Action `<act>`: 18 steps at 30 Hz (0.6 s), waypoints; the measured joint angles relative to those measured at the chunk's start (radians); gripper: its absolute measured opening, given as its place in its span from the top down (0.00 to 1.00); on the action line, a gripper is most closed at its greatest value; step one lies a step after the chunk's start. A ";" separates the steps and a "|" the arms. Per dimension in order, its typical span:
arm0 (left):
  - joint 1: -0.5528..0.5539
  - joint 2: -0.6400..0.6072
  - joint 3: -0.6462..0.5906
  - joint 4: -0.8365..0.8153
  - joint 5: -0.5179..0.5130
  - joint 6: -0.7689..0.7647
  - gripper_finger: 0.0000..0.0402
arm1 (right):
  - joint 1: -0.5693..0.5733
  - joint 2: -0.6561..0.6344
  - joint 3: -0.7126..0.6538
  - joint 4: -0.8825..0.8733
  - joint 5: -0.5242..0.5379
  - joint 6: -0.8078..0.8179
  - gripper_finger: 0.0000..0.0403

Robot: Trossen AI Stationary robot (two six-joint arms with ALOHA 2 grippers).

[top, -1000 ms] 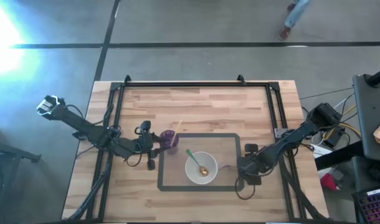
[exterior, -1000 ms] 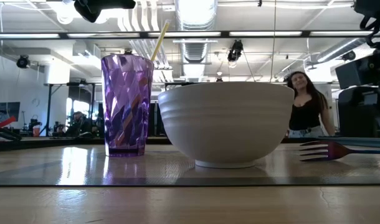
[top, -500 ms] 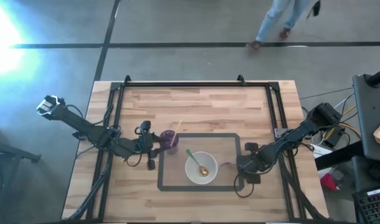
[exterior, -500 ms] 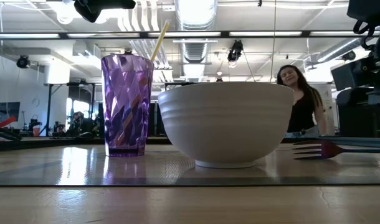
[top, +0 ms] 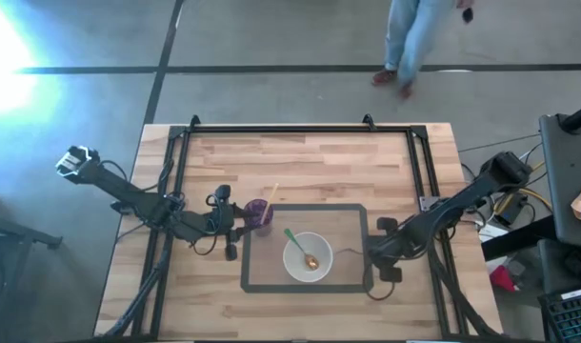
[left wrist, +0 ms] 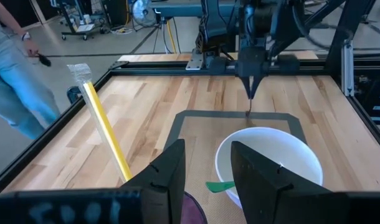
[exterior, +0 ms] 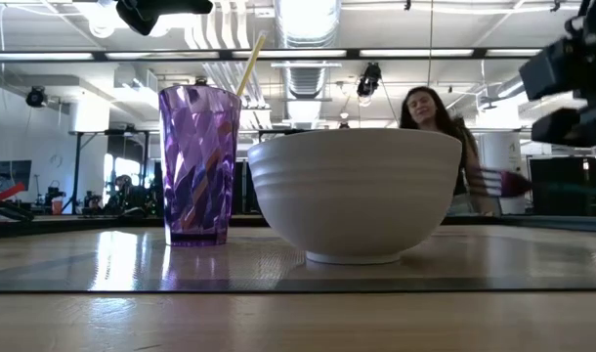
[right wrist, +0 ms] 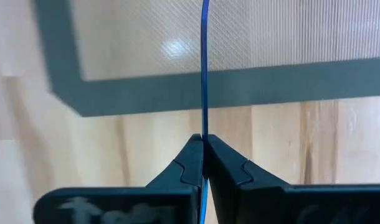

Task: Pick & Place Utensil
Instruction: Put the purple fork into the white bowl on the transparent mat

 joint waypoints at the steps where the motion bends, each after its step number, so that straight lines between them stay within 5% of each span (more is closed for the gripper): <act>1: 0.000 0.000 0.000 0.000 0.000 -0.001 0.70 | 0.000 -0.013 0.007 -0.006 -0.007 0.006 0.97; 18: 0.000 0.000 0.000 0.001 0.000 -0.014 0.70 | 0.000 -0.150 0.165 -0.376 0.091 0.105 0.97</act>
